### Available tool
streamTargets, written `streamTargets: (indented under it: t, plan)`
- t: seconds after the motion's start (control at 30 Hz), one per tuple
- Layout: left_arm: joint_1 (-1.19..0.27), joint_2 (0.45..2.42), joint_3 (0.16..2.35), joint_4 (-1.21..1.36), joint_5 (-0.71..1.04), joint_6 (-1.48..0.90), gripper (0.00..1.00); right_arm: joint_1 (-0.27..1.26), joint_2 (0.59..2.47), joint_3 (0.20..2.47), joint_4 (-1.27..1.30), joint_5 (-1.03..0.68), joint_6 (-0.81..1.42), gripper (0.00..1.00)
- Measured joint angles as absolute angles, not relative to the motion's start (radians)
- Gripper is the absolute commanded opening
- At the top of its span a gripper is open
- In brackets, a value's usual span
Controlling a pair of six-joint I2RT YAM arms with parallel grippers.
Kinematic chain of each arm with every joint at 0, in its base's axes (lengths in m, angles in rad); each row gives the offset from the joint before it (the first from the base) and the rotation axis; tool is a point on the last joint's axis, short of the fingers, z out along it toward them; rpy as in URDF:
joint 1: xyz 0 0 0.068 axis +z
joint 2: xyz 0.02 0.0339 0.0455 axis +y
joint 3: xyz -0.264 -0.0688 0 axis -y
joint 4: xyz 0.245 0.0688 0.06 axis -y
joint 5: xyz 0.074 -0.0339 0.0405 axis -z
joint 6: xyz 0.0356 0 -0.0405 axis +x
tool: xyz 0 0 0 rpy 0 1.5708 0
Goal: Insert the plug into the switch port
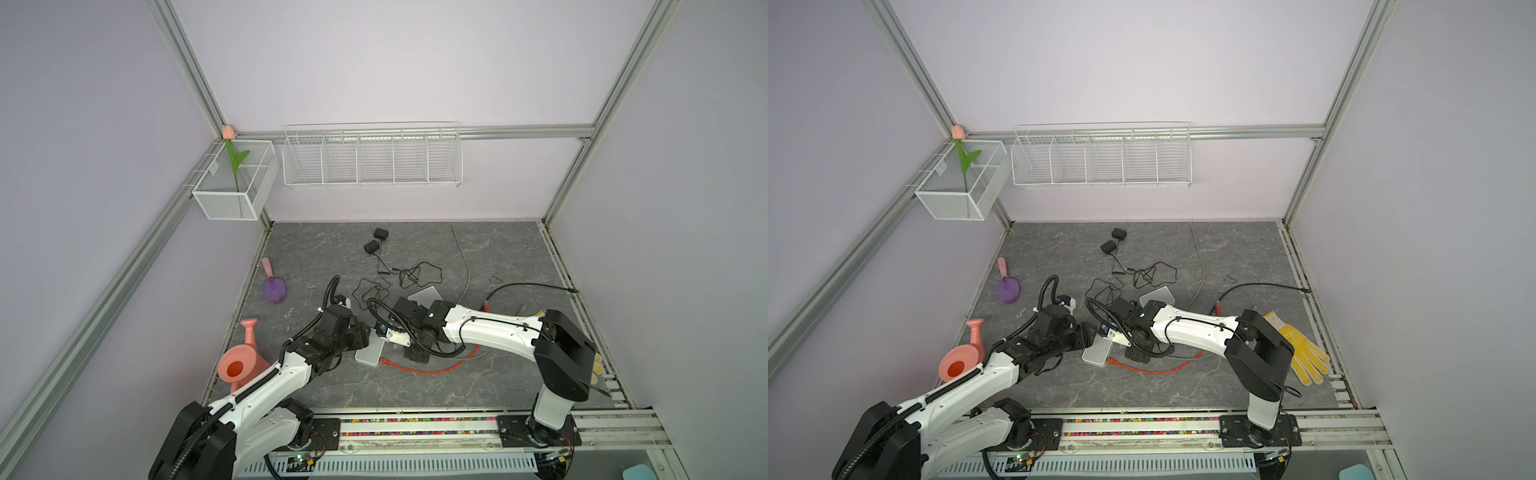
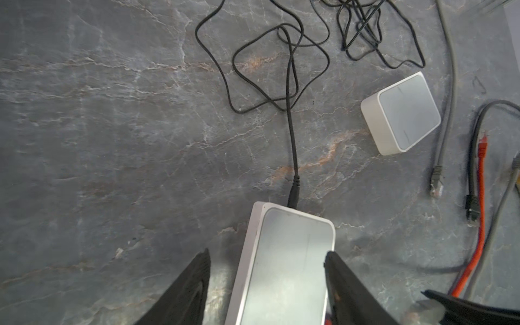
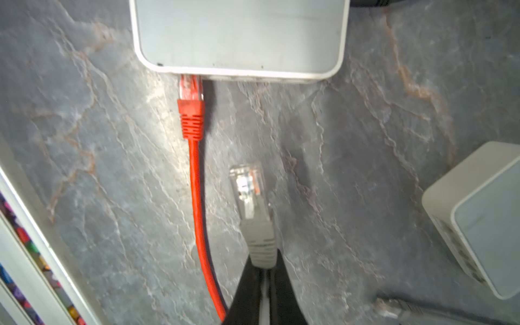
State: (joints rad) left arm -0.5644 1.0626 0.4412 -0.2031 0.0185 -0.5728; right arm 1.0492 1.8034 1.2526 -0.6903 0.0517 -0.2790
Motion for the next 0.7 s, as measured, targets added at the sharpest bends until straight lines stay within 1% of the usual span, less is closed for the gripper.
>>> streamTargets:
  t: [0.27,0.5,0.7]
  plan:
    - [-0.558,1.122,0.41,-0.107,0.06,-0.577,0.59,1.055,1.93,1.283,-0.662,0.01,-0.234,0.07]
    - [-0.515,1.155,0.368,-0.05,0.106,-0.588,0.52,1.056,1.947,1.32,-0.659,-0.001,-0.213,0.07]
    - [-0.508,1.164,0.36,-0.023,0.141,-0.593,0.49,1.056,1.991,1.368,-0.673,-0.002,-0.209,0.07]
